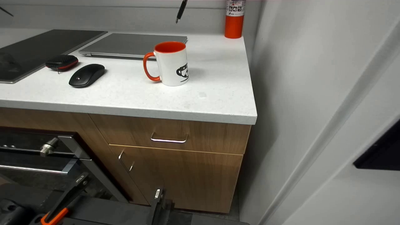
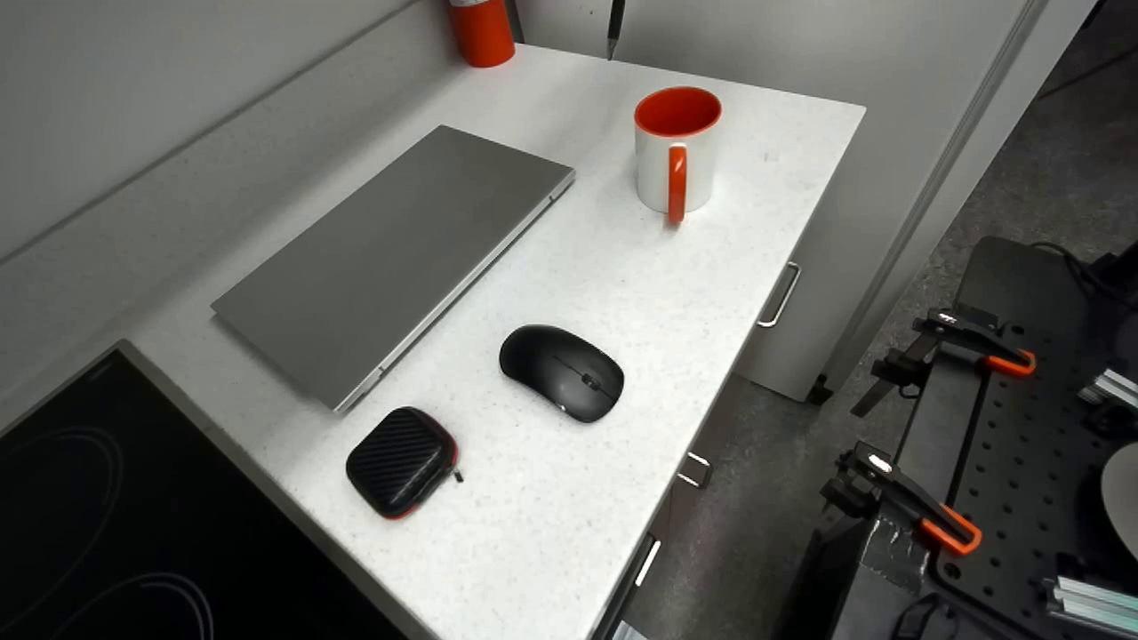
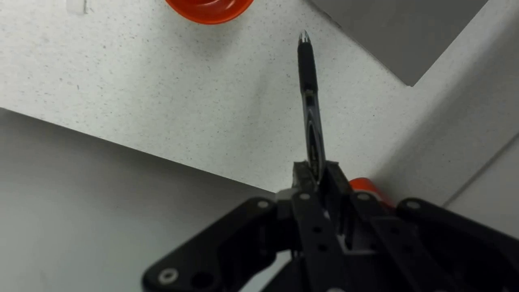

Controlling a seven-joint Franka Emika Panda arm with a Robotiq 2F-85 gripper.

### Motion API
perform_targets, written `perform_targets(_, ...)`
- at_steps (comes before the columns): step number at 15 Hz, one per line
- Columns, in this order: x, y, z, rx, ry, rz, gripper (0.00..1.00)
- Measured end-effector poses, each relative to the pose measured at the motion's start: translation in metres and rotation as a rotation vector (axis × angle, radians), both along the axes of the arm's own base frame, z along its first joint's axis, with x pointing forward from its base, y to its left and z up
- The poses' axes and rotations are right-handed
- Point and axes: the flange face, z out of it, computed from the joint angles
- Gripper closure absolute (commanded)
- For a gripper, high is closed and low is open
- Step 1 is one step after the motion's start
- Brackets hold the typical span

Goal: Take the pen out of the mug and put it on the counter

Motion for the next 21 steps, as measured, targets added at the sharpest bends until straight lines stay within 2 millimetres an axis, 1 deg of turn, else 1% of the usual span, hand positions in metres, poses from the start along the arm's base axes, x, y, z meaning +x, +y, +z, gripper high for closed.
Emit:
perform_targets(1,-0.001,0.000,0.002,-0.001,-0.003,0.000,0.88)
perform_targets(2,-0.001,0.000,0.003,-0.001,-0.005,0.000,0.97)
perform_targets(4,-0.001,0.000,0.002,-0.001,-0.004,-0.001,0.97)
perform_targets(5,0.001,0.000,-0.002,0.000,0.002,0.000,0.97)
perform_targets(8,0.016,0.000,-0.026,0.011,0.025,-0.021,0.97)
perform_targets(13,0.059,-0.004,-0.063,0.039,0.060,-0.071,0.97)
perform_targets(16,0.080,-0.011,-0.090,0.046,0.090,-0.098,0.97)
perform_targets(19,0.095,-0.020,-0.117,0.045,0.122,-0.117,0.97)
perform_targets(20,0.098,-0.023,-0.124,0.043,0.131,-0.120,0.63)
perform_targets(21,0.102,-0.025,-0.131,0.042,0.137,-0.124,0.60)
